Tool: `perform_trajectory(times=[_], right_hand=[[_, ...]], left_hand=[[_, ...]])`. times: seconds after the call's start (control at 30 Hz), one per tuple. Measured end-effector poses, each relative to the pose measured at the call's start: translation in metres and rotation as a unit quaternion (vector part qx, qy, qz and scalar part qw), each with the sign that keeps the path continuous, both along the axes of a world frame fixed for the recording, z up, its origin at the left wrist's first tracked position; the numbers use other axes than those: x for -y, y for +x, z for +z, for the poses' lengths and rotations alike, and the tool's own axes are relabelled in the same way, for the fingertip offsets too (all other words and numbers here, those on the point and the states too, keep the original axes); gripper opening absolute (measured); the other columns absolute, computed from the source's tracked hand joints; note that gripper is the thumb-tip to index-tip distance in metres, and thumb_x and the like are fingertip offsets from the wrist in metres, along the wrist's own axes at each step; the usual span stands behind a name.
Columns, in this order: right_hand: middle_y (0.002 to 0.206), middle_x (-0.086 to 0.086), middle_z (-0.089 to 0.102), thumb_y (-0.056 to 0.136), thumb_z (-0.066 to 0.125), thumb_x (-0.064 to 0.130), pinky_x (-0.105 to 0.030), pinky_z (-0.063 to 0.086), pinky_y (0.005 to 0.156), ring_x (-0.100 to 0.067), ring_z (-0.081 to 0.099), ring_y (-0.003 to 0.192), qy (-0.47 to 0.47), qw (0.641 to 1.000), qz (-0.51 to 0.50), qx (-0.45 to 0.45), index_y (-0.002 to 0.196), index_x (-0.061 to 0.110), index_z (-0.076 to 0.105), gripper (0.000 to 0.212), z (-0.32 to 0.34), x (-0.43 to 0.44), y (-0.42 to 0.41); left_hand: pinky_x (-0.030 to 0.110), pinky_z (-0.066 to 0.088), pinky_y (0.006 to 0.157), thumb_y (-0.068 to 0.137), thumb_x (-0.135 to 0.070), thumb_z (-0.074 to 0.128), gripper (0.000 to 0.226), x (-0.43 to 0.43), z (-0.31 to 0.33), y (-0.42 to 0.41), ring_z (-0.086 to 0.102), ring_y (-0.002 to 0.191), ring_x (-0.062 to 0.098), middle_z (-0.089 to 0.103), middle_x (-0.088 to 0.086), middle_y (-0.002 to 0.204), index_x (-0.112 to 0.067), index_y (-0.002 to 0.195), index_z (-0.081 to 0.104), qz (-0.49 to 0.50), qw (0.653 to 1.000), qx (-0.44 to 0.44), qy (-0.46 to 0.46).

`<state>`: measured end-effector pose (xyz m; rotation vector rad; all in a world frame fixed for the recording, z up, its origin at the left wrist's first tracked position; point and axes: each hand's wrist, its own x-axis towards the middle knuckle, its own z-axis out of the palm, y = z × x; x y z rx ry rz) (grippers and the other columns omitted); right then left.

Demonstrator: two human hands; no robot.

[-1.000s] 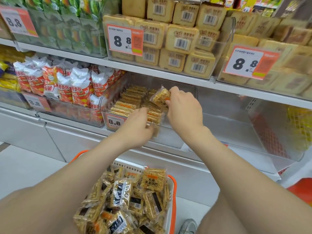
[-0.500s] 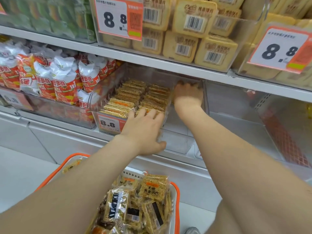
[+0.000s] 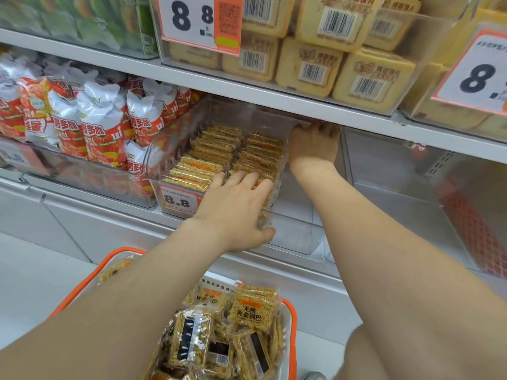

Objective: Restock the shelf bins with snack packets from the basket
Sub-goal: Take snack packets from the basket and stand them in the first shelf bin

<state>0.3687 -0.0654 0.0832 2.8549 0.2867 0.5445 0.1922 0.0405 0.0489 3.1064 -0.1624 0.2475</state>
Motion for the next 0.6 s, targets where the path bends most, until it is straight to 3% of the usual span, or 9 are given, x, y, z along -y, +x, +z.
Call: perform_trajectory(times=[0.13, 0.27, 0.4, 0.6], right_hand=[[0.145, -0.018, 0.051, 0.108, 0.039, 0.026, -0.043, 0.036, 0.107, -0.039, 0.043, 0.136, -0.002, 0.997, 0.002, -0.075, 0.141, 0.019, 0.062, 0.041, -0.018, 0.004, 0.008], [0.151, -0.019, 0.039, 0.11, 0.037, 0.026, -0.046, 0.037, 0.108, -0.042, 0.033, 0.14, 0.044, 0.996, -0.027, -0.067, 0.138, 0.022, 0.065, 0.04, -0.029, -0.002, 0.01], [0.139, -0.02, 0.046, 0.107, 0.04, 0.013, -0.051, 0.05, 0.1, -0.049, 0.041, 0.128, 0.119, 0.99, -0.034, -0.073, 0.133, 0.013, 0.068, 0.039, -0.033, -0.004, 0.011], [0.134, -0.02, 0.06, 0.103, 0.045, 0.002, -0.046, 0.048, 0.101, -0.042, 0.053, 0.128, 0.186, 0.977, -0.011, -0.105, 0.128, 0.01, 0.067, 0.034, -0.023, -0.002, -0.002]], left_hand=[[0.055, 0.033, 0.114, 0.079, -0.074, 0.051, 0.074, -0.001, -0.001, 0.001, 0.044, 0.137, 0.028, 0.049, -0.001, 0.144, -0.028, 0.137, 0.041, -0.001, 1.0, 0.001, 0.0], [0.056, 0.027, 0.119, 0.082, -0.075, 0.053, 0.079, -0.001, -0.003, 0.002, 0.036, 0.147, 0.029, 0.042, 0.002, 0.157, -0.029, 0.144, 0.036, 0.0, 1.0, -0.001, -0.002], [0.056, 0.024, 0.122, 0.086, -0.075, 0.054, 0.081, -0.003, -0.004, 0.001, 0.03, 0.152, 0.03, 0.034, 0.004, 0.164, -0.029, 0.149, 0.033, -0.001, 1.0, -0.004, 0.001], [0.055, 0.023, 0.123, 0.087, -0.075, 0.053, 0.082, -0.003, -0.004, 0.002, 0.028, 0.154, 0.03, 0.031, 0.005, 0.167, -0.029, 0.151, 0.032, -0.002, 1.0, -0.008, 0.001]])
